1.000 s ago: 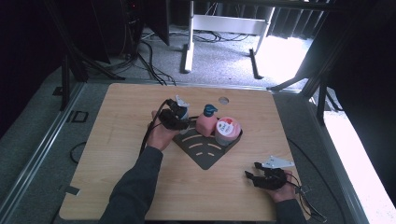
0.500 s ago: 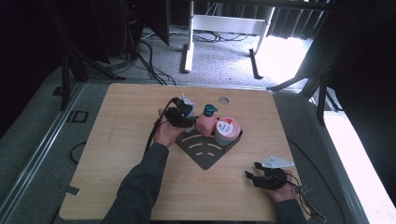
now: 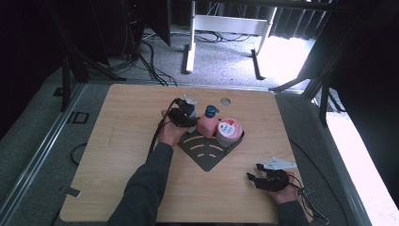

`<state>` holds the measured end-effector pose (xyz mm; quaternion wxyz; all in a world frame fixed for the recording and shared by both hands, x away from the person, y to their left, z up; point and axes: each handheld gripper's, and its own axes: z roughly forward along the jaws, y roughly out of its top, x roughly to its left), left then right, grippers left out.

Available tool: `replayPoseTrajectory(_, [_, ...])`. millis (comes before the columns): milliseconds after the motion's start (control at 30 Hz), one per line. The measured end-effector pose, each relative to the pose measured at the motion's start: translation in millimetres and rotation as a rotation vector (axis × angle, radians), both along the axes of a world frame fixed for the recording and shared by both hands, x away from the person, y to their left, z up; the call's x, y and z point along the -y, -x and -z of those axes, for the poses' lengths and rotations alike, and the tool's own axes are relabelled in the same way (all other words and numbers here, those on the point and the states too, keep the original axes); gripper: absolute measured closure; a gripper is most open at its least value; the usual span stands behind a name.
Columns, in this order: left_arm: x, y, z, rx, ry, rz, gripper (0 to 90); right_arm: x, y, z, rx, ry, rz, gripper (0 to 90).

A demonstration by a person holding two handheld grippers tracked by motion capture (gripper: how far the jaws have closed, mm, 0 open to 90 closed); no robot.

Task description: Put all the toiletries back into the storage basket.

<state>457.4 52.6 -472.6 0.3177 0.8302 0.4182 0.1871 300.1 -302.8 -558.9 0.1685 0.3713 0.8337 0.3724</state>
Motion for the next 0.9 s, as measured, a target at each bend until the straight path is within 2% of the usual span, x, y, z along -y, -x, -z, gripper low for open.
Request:
replayPoseTrajectory(400, [-0.8, -5.1, 4.0, 0.000, 0.001, -0.030, 54.8, 0.0, 0.0, 0.0, 0.000, 0.000, 0.000, 39.7])
replayPoseTrajectory(600, [0.5, -6.0, 5.3, 0.002, 0.005, -0.024, 54.7, 0.0, 0.0, 0.0, 0.000, 0.000, 0.000, 39.7])
replayPoseTrajectory(900, [4.7, -12.0, 6.7, -0.028, 0.003, -0.004, 54.4, 0.0, 0.0, 0.0, 0.000, 0.000, -0.001, 39.5])
